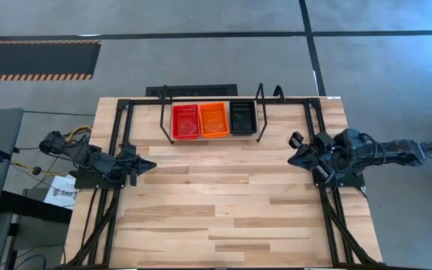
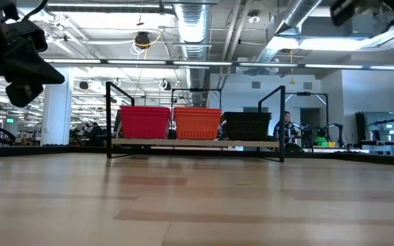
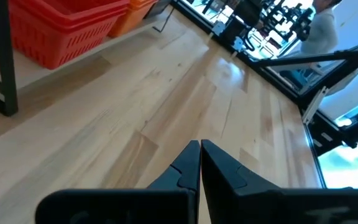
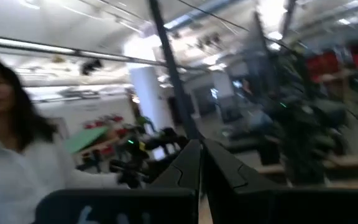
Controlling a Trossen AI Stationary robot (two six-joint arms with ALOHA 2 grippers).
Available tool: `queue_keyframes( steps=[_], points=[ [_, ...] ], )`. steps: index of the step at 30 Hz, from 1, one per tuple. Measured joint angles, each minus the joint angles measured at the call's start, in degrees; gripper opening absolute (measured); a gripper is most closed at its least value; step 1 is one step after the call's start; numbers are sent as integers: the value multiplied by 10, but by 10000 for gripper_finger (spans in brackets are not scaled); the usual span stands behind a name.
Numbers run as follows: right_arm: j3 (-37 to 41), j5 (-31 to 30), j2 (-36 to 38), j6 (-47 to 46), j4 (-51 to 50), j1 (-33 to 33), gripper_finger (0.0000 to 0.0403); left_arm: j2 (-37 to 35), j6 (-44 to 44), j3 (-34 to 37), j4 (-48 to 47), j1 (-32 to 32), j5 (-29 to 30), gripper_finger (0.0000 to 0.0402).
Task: Stack baskets on shelf by color
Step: Return to Home Position
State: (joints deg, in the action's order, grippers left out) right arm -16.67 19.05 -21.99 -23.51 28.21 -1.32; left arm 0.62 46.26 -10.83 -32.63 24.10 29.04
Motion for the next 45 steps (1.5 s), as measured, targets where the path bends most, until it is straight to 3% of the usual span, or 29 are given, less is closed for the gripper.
queue_keyframes(
  steps=[4,10,13,19,39,45],
  points=[
    [0,-28,59,-9,-117,2,38,0,-23,0,0,0,0,0],
    [14,-28,67,6,-116,-8,38,0,-61,0,8,0,7,0],
    [62,-37,66,10,-76,-20,39,0,-91,0,20,0,29,0],
    [162,-38,77,15,102,-29,44,0,-150,-1,62,0,53,0],
    [160,-55,104,54,-11,-28,44,0,-228,-1,59,0,53,0],
    [160,-63,104,74,-34,-27,44,-5,-266,11,79,0,120,0]
  ],
)
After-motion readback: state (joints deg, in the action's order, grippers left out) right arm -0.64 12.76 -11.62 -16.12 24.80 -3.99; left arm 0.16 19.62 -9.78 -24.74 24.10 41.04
